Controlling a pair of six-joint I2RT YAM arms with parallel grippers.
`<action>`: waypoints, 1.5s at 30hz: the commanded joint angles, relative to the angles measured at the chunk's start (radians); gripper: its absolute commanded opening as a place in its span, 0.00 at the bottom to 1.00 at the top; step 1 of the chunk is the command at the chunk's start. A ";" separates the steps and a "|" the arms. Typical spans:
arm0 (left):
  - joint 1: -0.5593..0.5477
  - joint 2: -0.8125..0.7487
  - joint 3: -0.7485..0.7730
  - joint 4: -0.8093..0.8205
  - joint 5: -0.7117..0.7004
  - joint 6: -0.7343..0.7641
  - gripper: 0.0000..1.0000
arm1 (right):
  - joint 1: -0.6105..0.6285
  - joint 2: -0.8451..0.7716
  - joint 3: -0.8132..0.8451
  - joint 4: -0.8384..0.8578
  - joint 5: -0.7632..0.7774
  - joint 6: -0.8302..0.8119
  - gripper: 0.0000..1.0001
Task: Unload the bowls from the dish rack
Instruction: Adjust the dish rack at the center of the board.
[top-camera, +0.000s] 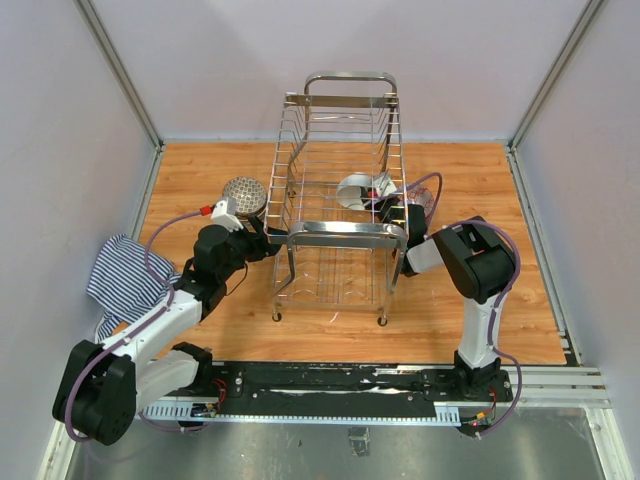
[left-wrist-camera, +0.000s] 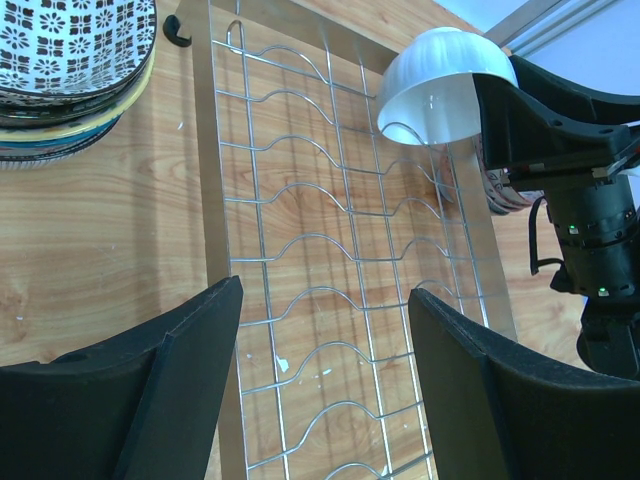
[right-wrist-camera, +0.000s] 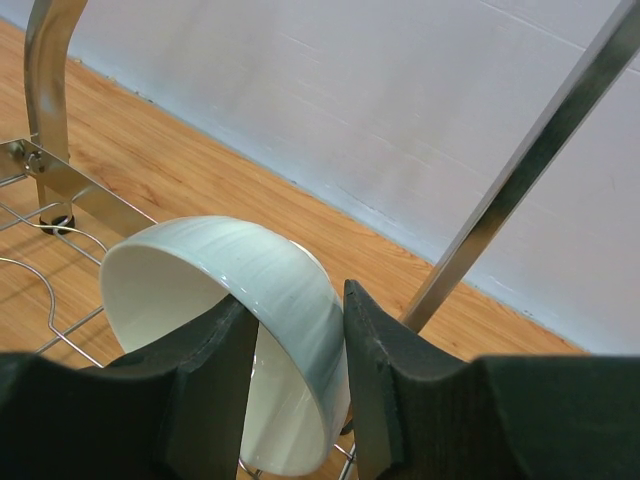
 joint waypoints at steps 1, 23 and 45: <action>-0.007 -0.016 -0.005 0.019 -0.004 -0.002 0.72 | 0.030 -0.069 0.008 0.113 0.003 -0.014 0.39; -0.007 -0.019 0.006 0.010 -0.010 0.003 0.72 | 0.034 -0.074 0.031 0.113 0.022 -0.026 0.40; -0.007 -0.023 0.009 0.008 -0.009 0.002 0.72 | 0.035 -0.083 0.041 0.113 0.035 -0.040 0.44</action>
